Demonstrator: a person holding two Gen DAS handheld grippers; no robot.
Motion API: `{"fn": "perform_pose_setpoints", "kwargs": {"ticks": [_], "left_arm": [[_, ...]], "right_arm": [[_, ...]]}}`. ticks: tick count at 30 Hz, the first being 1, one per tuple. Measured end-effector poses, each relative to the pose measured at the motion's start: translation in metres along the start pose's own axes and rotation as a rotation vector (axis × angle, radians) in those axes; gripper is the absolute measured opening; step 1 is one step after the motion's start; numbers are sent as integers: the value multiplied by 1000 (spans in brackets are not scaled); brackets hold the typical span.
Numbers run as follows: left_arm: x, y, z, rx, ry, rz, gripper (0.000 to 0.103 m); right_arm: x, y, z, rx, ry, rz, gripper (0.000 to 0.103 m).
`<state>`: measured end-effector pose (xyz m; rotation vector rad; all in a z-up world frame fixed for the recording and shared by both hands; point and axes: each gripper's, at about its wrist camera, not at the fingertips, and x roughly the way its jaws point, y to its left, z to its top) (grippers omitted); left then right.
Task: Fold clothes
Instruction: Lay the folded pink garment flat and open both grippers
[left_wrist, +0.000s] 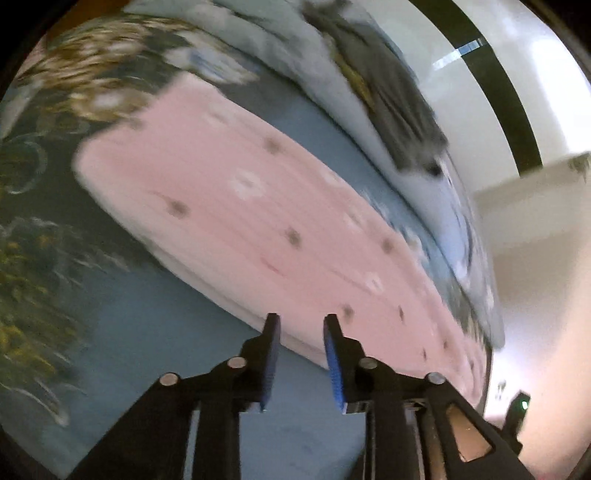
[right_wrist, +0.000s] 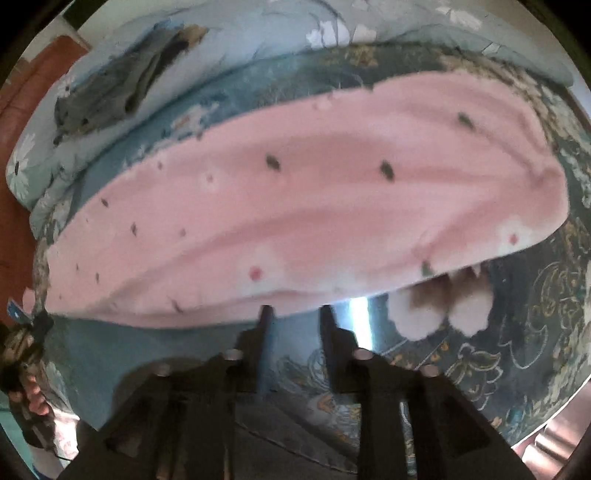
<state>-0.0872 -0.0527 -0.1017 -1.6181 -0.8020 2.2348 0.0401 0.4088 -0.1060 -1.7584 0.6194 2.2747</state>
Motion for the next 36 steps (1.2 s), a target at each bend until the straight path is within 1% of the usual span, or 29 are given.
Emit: {"fn": "perform_pose_setpoints", "kwargs": {"ticks": [2,5,7,9,11,14,18,21,25,28,30,33,34,36], "left_arm": [[9,-20,-8,47,35,8,32],[9,-35,-18,77,55,19,34],[5,-38,-23,87,57,39,35],[3,-40,-26,94,58,61,35],[-1,-38,-27,90,53,78,36],[-4,-35,-26,77,49,94,38],[2,-35,-28,76,66,101,40],[10,-33,-30,74,84,108,42],[22,-31,-33,57,114,93,42],[33,-35,-36,66,141,74,42],[36,-36,-38,76,154,71,42],[35,-32,-39,75,160,64,42],[33,-28,-39,69,157,60,42],[28,-21,-37,55,148,51,42]], "right_arm": [[10,2,-2,-33,11,-8,30],[26,14,0,-104,42,-37,30],[33,23,4,-139,48,-37,30],[33,30,12,-155,30,-16,30],[29,35,25,-158,-9,-7,30],[26,35,49,-128,-35,20,30],[37,33,69,-103,-2,19,30],[37,37,72,-106,10,23,30],[35,58,65,-170,53,99,30],[42,84,59,-251,103,121,30],[49,103,57,-318,121,83,30],[59,124,61,-395,136,-14,30],[62,129,64,-408,141,-41,30],[62,129,74,-368,152,-48,30]]}}
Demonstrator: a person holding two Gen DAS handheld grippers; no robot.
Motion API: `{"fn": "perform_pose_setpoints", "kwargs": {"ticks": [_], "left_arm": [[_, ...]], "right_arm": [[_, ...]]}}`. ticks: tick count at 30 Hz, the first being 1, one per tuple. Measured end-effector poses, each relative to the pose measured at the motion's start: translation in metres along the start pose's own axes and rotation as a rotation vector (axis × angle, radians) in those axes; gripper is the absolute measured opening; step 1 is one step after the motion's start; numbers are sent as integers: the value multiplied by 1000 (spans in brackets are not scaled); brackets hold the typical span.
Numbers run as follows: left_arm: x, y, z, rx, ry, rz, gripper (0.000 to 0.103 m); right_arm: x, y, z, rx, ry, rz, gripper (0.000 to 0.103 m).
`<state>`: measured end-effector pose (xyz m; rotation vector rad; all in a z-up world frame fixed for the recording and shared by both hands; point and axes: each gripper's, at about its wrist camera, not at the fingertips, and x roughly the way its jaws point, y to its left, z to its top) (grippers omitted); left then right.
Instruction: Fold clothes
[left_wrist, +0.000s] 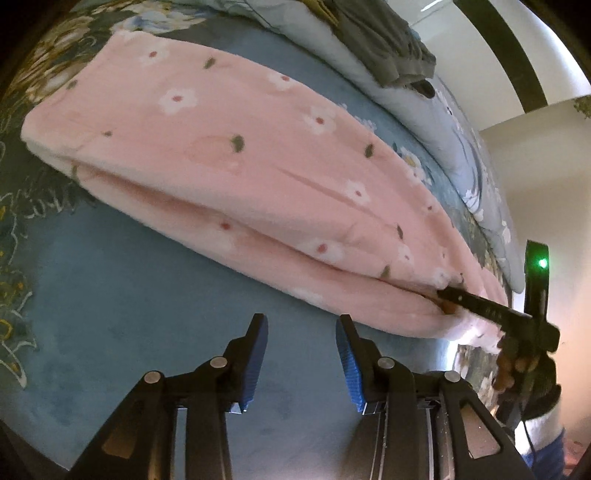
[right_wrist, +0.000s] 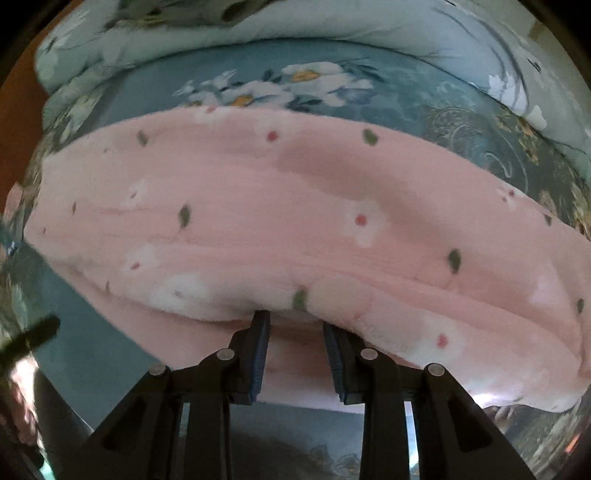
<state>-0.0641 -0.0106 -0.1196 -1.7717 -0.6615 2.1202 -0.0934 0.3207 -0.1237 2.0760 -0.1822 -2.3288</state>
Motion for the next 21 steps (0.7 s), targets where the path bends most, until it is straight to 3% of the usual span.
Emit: {"fn": "perform_pose_setpoints", "kwargs": {"ticks": [3,11,17,21], "left_arm": [[-6,11,2,-19,-19,-17,48],[-4,24,11,-42,-24,-72,50],[-2,32,13,-67,-23,-102,51],[-4,41,14,-97,-32,-125,51]], "right_arm": [[-5,-11,8,76,33,0,30],[-2,-12,2,47,160,-168,31],[13,-14,-6,104,260,-269,31],[17,-11,-4,120,279,-323,31]]}}
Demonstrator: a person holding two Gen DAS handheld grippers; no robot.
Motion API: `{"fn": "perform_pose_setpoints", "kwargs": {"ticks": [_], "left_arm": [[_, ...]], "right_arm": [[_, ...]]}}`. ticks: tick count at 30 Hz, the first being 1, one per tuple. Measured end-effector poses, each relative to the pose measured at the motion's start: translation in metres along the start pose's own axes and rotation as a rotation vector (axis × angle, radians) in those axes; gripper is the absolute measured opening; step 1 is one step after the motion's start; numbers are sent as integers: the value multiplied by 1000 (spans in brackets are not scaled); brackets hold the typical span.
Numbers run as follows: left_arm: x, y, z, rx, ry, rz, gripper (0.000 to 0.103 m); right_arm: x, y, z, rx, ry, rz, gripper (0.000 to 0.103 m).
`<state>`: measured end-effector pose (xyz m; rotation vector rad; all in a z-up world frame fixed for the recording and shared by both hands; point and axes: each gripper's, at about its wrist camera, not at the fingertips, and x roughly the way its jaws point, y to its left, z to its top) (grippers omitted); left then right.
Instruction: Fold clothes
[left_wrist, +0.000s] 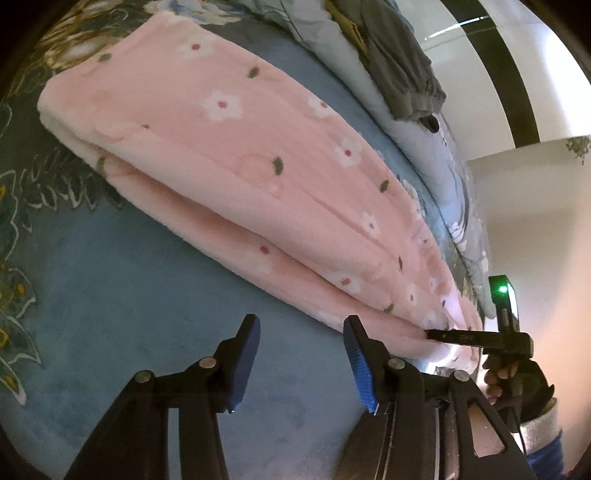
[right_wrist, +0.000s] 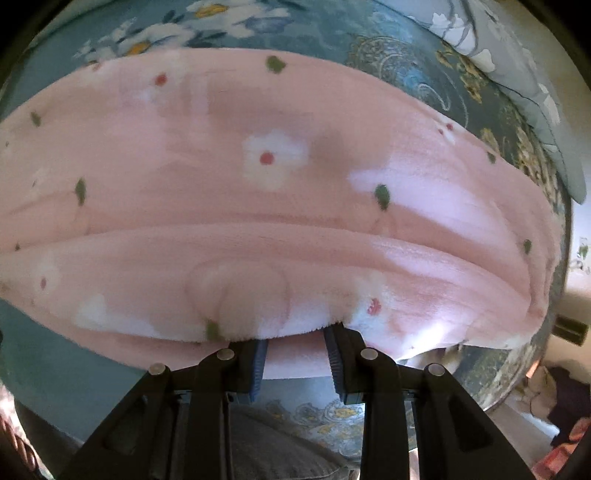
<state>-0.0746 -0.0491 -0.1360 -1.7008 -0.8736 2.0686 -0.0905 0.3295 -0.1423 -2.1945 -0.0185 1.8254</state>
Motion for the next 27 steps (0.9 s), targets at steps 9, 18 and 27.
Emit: {"fn": "perform_pose_setpoints", "kwargs": {"ticks": [9,18,27], "left_arm": [[-32,7,-6,-16,-60,-54,51],[-71,11,-23,-22,-132,-146,52],[-80,14,-40,-1,-112,-143,53]], "right_arm": [[11,-4,-14,111,-5,-14,12],[-22,-31,-75,198,-83,91,8],[-8,-36,-134,261,-75,176,7]]}}
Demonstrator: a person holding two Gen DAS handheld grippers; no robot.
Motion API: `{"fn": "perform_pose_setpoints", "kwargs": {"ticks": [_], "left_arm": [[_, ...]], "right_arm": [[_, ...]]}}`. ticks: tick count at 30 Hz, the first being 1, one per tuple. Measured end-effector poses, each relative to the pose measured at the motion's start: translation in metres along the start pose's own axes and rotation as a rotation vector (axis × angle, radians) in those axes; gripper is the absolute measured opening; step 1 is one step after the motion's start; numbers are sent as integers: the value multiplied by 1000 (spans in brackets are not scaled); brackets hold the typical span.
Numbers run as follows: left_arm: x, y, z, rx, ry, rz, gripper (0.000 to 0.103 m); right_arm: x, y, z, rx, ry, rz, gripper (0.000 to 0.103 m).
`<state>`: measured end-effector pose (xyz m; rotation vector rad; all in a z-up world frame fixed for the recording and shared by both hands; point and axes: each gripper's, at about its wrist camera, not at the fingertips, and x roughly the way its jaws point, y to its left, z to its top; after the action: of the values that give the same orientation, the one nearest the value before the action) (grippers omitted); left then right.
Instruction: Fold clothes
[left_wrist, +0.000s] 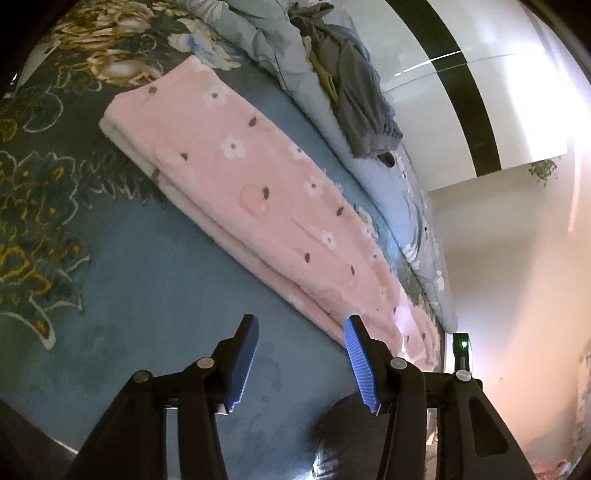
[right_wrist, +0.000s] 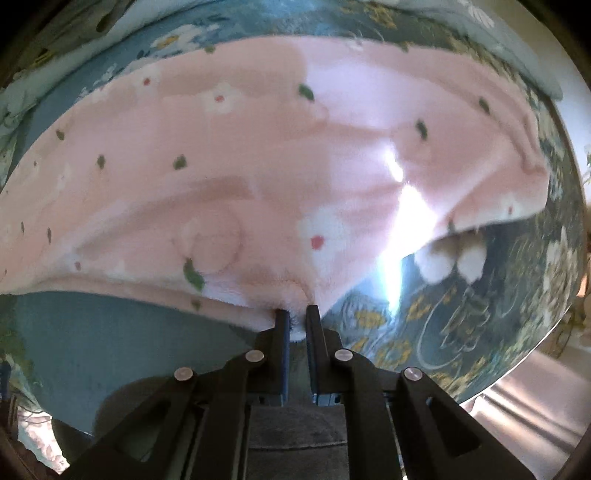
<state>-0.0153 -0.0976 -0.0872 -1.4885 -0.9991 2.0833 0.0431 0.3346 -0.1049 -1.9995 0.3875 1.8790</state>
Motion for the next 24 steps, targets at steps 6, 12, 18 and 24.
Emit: {"fn": "perform_pose_setpoints", "kwargs": {"ticks": [6,12,18,24], "left_arm": [[11,-8,-6,21,28,43,53],[52,-48,-9,110,103,95,53],[107,-103,-10,229,190,152,53],[154,-129,-2,282,254,250,53]], "right_arm": [[19,-35,-24,99,30,154,0],[-13,-97,-32,152,-142,334,0],[-32,-96,-35,96,-266,520,1],[18,-4,34,-89,-166,547,1]]}}
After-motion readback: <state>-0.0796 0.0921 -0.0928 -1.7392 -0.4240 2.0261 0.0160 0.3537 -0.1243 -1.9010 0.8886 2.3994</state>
